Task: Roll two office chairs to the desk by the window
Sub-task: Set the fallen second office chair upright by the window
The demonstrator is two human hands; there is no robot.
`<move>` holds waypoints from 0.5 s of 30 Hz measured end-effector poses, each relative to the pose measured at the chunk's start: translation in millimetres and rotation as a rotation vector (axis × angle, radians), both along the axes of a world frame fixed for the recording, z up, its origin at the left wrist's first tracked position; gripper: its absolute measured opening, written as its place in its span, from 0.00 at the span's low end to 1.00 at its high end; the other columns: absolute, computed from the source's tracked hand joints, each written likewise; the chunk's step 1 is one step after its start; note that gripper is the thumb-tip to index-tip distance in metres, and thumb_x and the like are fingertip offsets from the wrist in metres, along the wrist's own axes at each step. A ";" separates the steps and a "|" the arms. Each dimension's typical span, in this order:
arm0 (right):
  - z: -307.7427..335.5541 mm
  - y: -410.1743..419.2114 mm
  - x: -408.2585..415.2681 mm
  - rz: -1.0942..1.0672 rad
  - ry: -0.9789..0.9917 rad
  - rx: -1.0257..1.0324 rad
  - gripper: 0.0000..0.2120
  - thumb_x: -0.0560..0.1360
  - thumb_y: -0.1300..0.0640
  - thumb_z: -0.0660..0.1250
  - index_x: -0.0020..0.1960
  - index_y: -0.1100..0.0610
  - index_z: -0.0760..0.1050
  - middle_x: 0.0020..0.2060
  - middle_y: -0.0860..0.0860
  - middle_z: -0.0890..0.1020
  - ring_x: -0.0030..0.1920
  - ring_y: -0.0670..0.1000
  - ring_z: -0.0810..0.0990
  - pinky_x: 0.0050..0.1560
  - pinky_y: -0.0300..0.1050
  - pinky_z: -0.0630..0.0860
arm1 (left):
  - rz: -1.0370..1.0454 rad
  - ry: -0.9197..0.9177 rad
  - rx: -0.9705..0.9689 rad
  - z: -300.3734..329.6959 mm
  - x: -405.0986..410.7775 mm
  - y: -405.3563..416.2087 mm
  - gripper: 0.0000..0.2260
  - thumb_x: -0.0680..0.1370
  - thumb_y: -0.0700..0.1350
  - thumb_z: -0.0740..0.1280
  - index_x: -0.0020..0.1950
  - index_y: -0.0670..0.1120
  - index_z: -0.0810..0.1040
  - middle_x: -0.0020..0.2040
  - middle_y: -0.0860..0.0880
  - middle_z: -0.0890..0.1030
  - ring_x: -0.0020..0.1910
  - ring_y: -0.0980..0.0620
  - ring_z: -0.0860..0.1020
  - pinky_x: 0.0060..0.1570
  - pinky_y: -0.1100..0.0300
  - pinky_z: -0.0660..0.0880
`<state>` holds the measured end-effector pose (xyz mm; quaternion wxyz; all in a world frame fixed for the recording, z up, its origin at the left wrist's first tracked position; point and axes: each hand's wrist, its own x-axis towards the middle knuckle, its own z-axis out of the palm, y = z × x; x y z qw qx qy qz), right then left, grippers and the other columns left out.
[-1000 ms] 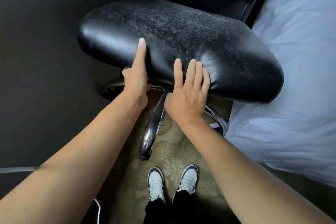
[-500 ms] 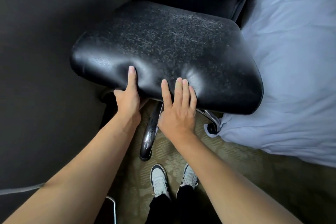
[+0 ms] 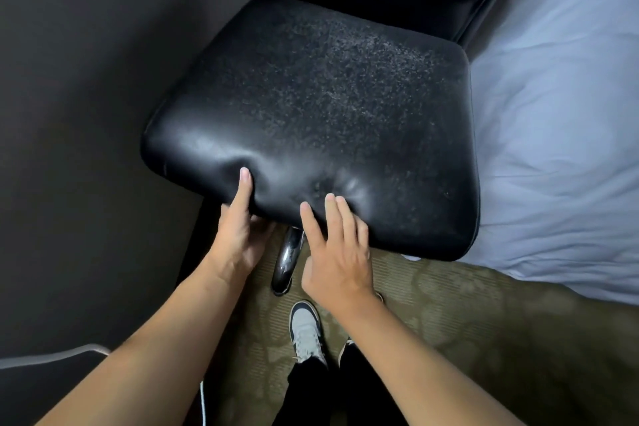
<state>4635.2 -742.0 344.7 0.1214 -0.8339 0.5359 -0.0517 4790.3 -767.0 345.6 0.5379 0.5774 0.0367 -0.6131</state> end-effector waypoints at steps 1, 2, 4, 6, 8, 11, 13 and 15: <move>-0.8 6.4 -0.5 0.026 0.007 0.032 0.33 0.67 0.56 0.53 0.72 0.57 0.65 0.69 0.65 0.70 0.70 0.64 0.65 0.65 0.60 0.65 | 0.004 0.032 0.022 -5.0 3.1 6.9 0.27 0.77 0.60 0.66 0.69 0.43 0.75 0.64 0.44 0.80 0.62 0.47 0.79 0.54 0.54 0.79; -1.0 12.9 -0.7 0.053 0.014 0.064 0.32 0.66 0.56 0.54 0.71 0.57 0.66 0.68 0.65 0.70 0.69 0.64 0.66 0.65 0.60 0.67 | 0.028 0.062 0.043 -9.2 6.5 14.7 0.27 0.76 0.59 0.68 0.68 0.43 0.77 0.64 0.44 0.81 0.62 0.47 0.79 0.56 0.54 0.78; -1.0 26.3 -0.9 0.114 0.009 0.132 0.31 0.64 0.56 0.59 0.67 0.58 0.70 0.65 0.63 0.73 0.66 0.63 0.69 0.64 0.58 0.70 | 0.107 0.126 0.096 -19.1 13.7 32.3 0.22 0.74 0.56 0.72 0.61 0.43 0.82 0.61 0.44 0.82 0.60 0.47 0.80 0.62 0.51 0.74; -2.9 39.0 -2.5 0.169 -0.015 0.204 0.29 0.62 0.57 0.66 0.63 0.58 0.74 0.62 0.60 0.75 0.63 0.61 0.73 0.60 0.55 0.74 | 0.203 0.157 0.187 -27.9 19.9 49.5 0.14 0.71 0.51 0.74 0.52 0.43 0.86 0.58 0.44 0.84 0.58 0.45 0.82 0.63 0.50 0.73; -2.5 48.9 -5.6 0.193 -0.016 0.286 0.27 0.61 0.58 0.69 0.61 0.57 0.74 0.59 0.57 0.76 0.59 0.59 0.75 0.56 0.54 0.76 | 0.257 0.144 0.284 -29.7 19.1 62.4 0.07 0.72 0.47 0.72 0.46 0.45 0.84 0.50 0.45 0.85 0.54 0.45 0.82 0.58 0.51 0.75; 4.8 54.7 -7.1 0.104 -0.047 0.414 0.26 0.66 0.60 0.65 0.64 0.55 0.72 0.58 0.54 0.75 0.58 0.57 0.74 0.57 0.52 0.75 | 0.197 0.100 0.339 -19.1 2.7 69.3 0.10 0.75 0.46 0.64 0.34 0.46 0.79 0.30 0.49 0.81 0.34 0.50 0.80 0.35 0.61 0.76; 17.1 49.6 -1.9 0.043 -0.074 0.463 0.26 0.70 0.60 0.62 0.68 0.53 0.69 0.59 0.52 0.74 0.60 0.56 0.72 0.59 0.51 0.72 | 0.098 0.017 0.353 -0.8 -8.3 63.9 0.10 0.75 0.46 0.64 0.36 0.46 0.79 0.31 0.48 0.81 0.26 0.53 0.79 0.24 0.67 0.71; 35.6 37.9 6.2 -0.004 -0.108 0.477 0.25 0.72 0.58 0.60 0.69 0.50 0.67 0.60 0.50 0.73 0.62 0.53 0.70 0.59 0.50 0.71 | 0.033 -0.029 0.338 21.6 -13.0 53.6 0.05 0.75 0.47 0.65 0.47 0.47 0.78 0.44 0.47 0.81 0.38 0.52 0.81 0.33 0.62 0.74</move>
